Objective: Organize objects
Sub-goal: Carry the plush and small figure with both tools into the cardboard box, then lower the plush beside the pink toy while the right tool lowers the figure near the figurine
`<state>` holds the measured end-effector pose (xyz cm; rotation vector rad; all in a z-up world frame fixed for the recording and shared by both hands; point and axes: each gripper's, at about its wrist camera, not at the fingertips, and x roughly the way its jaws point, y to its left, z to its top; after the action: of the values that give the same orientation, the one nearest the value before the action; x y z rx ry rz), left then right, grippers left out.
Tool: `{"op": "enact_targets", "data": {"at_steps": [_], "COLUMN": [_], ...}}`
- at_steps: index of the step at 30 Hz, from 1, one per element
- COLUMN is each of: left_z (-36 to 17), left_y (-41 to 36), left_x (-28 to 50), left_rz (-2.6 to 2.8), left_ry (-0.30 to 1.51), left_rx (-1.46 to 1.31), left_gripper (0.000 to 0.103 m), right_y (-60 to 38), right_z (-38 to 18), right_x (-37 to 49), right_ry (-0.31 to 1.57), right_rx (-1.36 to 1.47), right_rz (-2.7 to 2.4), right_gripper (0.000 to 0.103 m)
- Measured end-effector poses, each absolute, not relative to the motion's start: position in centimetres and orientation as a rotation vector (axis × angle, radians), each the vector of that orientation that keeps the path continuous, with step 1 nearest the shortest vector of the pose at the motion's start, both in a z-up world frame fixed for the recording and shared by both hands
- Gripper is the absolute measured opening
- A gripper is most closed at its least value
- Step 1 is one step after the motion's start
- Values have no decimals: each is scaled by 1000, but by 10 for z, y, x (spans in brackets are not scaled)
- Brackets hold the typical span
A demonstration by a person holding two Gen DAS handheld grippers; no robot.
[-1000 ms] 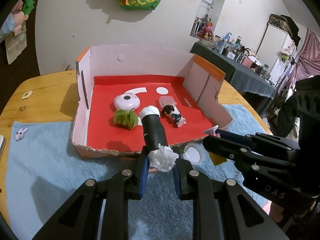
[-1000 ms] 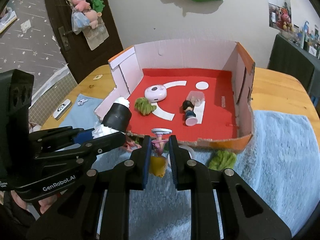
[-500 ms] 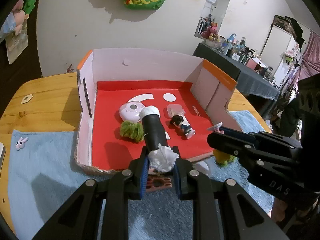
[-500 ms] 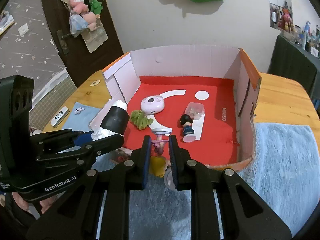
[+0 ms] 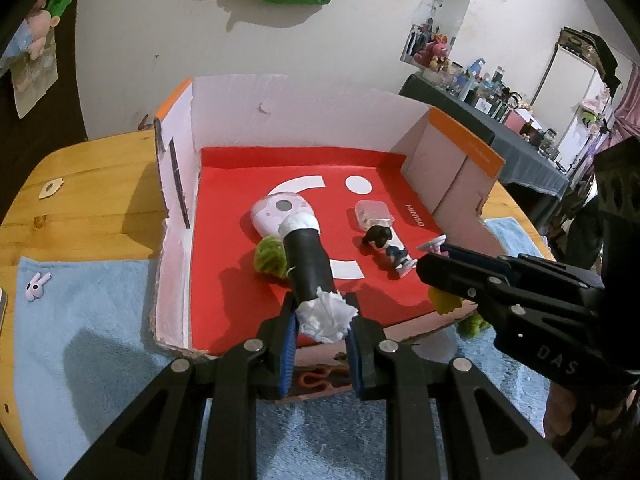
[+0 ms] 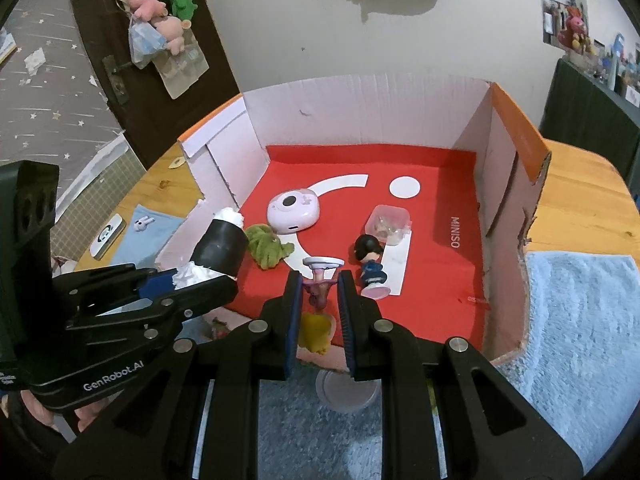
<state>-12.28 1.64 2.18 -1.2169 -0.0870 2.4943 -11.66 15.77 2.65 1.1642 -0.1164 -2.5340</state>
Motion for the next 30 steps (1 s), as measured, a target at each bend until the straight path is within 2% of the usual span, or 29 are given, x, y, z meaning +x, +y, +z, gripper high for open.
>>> {"op": "enact_targets", "data": {"at_steps": [30], "left_z": [2], "left_y": [21], "left_x": [-150], "left_rz": [2456], "left_ry": [-76], "left_rx": [-1295], "left_gripper": [23], "right_y": [157], "right_z": [-6], "right_x": [-148], "right_ry": [-126], "right_rx": [1307], "right_rz": [-2479], "right_gripper": [17]}}
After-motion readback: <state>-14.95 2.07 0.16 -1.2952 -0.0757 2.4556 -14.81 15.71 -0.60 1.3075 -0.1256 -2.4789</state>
